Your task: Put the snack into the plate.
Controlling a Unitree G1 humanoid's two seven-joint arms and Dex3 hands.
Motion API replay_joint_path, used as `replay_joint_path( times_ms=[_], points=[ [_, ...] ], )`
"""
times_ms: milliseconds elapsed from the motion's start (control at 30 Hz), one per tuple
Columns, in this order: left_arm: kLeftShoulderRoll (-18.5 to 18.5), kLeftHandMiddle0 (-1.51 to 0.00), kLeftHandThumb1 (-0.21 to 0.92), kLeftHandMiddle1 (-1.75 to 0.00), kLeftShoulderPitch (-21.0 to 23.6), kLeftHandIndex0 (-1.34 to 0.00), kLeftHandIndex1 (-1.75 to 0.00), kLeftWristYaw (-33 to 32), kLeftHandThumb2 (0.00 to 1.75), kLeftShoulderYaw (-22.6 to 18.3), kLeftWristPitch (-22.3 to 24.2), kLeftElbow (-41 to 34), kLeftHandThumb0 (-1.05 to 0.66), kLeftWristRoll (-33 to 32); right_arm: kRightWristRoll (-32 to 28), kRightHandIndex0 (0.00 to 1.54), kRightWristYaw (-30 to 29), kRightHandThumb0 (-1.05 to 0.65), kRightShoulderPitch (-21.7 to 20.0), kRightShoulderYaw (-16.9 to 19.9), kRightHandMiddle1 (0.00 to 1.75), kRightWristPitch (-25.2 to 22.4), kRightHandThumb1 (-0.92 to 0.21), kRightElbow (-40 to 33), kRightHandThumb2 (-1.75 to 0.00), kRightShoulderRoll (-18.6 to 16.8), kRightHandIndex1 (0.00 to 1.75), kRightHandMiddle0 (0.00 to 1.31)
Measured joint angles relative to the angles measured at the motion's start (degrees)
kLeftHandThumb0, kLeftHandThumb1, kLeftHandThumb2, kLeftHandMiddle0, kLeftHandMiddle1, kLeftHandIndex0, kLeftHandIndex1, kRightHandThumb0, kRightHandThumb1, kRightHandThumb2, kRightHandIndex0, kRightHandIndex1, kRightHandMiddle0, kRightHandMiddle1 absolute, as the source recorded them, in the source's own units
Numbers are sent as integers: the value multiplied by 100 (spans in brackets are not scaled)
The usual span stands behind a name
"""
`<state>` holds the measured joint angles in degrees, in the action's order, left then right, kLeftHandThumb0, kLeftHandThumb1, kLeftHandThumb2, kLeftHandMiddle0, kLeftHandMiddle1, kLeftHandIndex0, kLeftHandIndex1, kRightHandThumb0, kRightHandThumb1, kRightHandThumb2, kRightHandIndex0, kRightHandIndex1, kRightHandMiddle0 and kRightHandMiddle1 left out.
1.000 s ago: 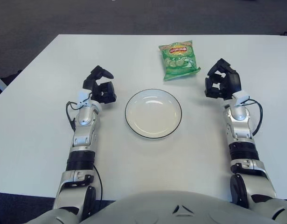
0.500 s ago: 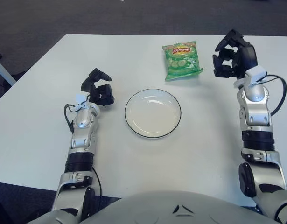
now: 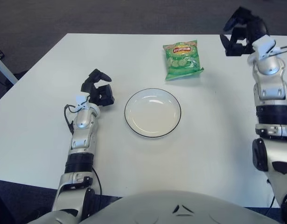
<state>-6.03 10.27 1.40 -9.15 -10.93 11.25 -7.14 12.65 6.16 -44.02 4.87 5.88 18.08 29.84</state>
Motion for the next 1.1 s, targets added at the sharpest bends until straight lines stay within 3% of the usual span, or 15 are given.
replay_joint_path(
  times_ms=[300, 700, 867, 1100],
  points=[
    [-4, -134, 29, -175, -34, -64, -175, -10, 135, 3, 5, -31, -49, -10, 862, 90, -618, -43, -569, -607, 175, 831, -48, 1089, -110, 134, 175, 48],
    [13, -134, 30, -175, -67, -63, -175, -33, 134, 24, 150, -216, -49, -11, 2735, 97, -2062, -41, -1591, -1997, 175, 1441, -55, 2731, -102, 178, 175, 43],
    [25, -134, 30, -175, -84, -63, -175, -73, 134, 38, 238, -268, -49, -5, 3103, 84, -2506, -40, -1719, -2324, 175, 1541, -62, 3057, -93, 174, 175, 38],
    [24, -134, 30, -175, -148, -63, -175, -77, 134, 40, 277, -370, -49, -9, 3402, 51, -2886, -38, -1868, -2701, 175, 1538, -72, 3546, -79, 87, 175, 31]
  ],
)
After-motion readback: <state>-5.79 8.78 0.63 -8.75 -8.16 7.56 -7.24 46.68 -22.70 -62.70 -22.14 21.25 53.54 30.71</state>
